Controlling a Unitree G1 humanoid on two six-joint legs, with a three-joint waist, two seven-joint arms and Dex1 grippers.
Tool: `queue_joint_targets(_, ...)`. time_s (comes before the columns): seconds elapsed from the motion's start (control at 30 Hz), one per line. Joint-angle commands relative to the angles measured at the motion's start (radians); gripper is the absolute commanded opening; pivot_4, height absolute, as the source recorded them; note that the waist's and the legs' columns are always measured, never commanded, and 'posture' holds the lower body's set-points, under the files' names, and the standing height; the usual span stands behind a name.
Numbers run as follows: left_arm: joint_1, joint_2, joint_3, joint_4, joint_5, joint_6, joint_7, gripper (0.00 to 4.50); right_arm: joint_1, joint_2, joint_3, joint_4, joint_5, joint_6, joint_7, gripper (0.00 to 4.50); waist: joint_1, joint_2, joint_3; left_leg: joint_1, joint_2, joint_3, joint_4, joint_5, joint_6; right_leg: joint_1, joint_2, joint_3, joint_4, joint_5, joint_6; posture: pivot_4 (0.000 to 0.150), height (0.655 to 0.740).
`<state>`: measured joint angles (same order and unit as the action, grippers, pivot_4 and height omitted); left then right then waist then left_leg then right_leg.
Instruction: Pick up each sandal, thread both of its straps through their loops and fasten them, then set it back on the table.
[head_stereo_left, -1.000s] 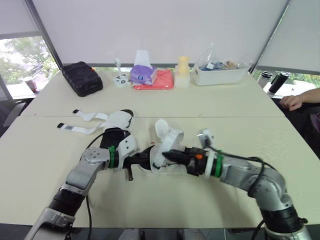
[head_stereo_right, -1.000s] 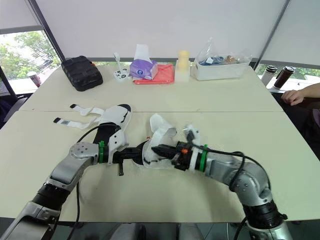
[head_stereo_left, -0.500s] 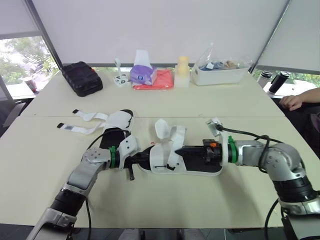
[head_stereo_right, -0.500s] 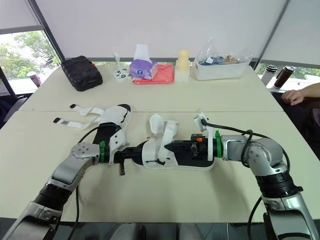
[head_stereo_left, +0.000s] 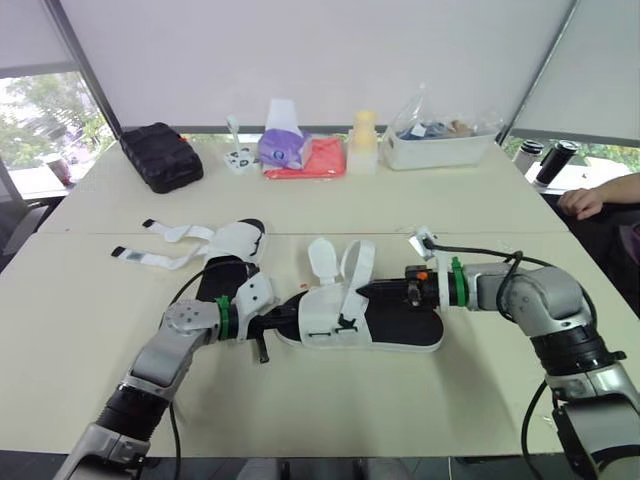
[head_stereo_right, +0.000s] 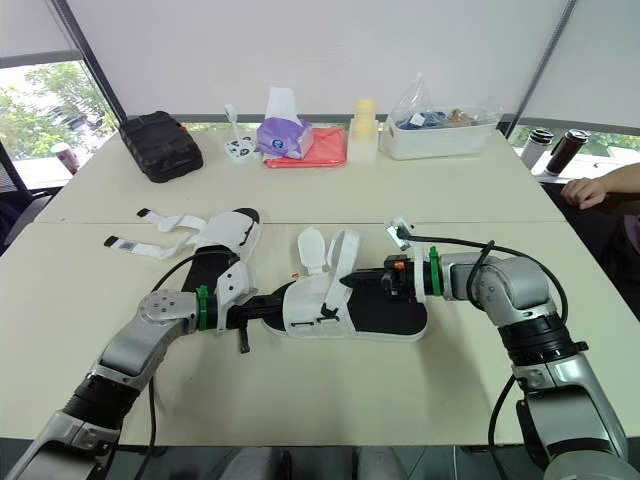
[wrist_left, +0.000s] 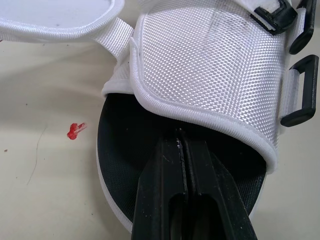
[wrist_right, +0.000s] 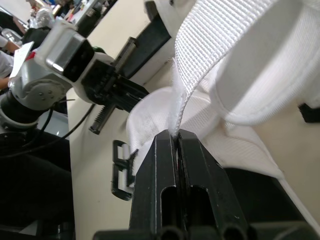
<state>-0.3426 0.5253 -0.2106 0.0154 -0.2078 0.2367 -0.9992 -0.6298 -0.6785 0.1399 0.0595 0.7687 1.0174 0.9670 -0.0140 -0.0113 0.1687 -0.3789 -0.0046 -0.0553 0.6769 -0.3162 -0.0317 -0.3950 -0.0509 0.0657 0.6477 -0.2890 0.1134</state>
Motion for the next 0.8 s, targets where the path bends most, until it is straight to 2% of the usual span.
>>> queue_joint_targets(0.03,0.026,0.007,-0.007,0.004,0.015,0.026,0.009,0.0,0.06,0.042,-0.037,-0.102,0.0,-0.035,-0.026,0.05,0.0,0.0,0.0,0.0,0.0,0.0,0.0,0.0,0.0,0.0,0.0,0.0,0.0,0.0,0.0,0.15,0.74)
queue_joint_targets(0.13,0.035,0.006,-0.008,-0.006,0.015,0.03,0.015,0.0,0.11,0.093,-0.108,-0.151,0.034,-0.021,-0.089,0.88,0.0,0.0,0.0,-0.003,0.0,0.0,0.0,0.0,0.0,-0.002,0.0,0.0,0.0,0.0,0.0,0.15,0.74)
queue_joint_targets(0.2,0.039,0.005,-0.008,-0.012,0.014,0.033,0.018,0.0,0.131,0.117,-0.15,-0.18,0.064,0.014,-0.128,1.68,0.0,0.0,0.0,-0.004,0.0,-0.001,0.0,0.0,0.0,-0.003,-0.001,0.0,0.0,0.0,0.0,0.15,0.74)
queue_joint_targets(0.23,0.041,0.005,-0.009,-0.014,0.014,0.034,0.018,0.0,0.148,0.127,-0.176,-0.206,0.091,0.04,-0.154,2.22,0.0,0.0,0.0,-0.005,0.0,-0.001,0.0,0.0,-0.001,-0.004,-0.001,0.0,0.0,0.0,0.0,0.15,0.74)
queue_joint_targets(0.43,0.038,-0.001,-0.014,-0.006,0.017,0.037,0.016,0.0,0.203,0.187,-0.253,-0.304,0.189,0.128,-0.276,2.22,0.0,0.0,0.0,-0.007,0.0,-0.001,0.0,0.001,-0.001,-0.007,-0.001,0.0,0.0,0.0,0.0,0.15,0.74)
queue_joint_targets(0.67,0.01,-0.017,-0.023,0.029,0.026,0.026,0.008,0.0,0.19,0.26,-0.236,-0.295,0.182,0.145,-0.366,2.22,0.001,0.001,0.0,-0.008,-0.001,-0.001,0.0,0.001,-0.001,-0.007,-0.001,-0.001,0.001,0.0,0.0,0.15,0.74)
queue_joint_targets(0.77,0.007,-0.02,-0.021,0.036,0.027,0.023,0.007,0.0,0.181,0.265,-0.233,-0.284,0.166,0.135,-0.378,1.42,0.002,0.001,0.0,-0.008,-0.001,-0.001,0.0,0.001,-0.001,-0.007,0.0,-0.001,0.001,0.0,0.0,0.15,0.74)
queue_joint_targets(0.8,0.007,-0.02,-0.02,0.037,0.027,0.022,0.007,0.0,0.179,0.266,-0.236,-0.281,0.166,0.135,-0.381,0.97,0.002,0.001,0.0,-0.008,-0.001,-0.001,0.001,0.001,-0.001,-0.007,0.0,-0.001,0.001,0.0,0.0,0.15,0.74)
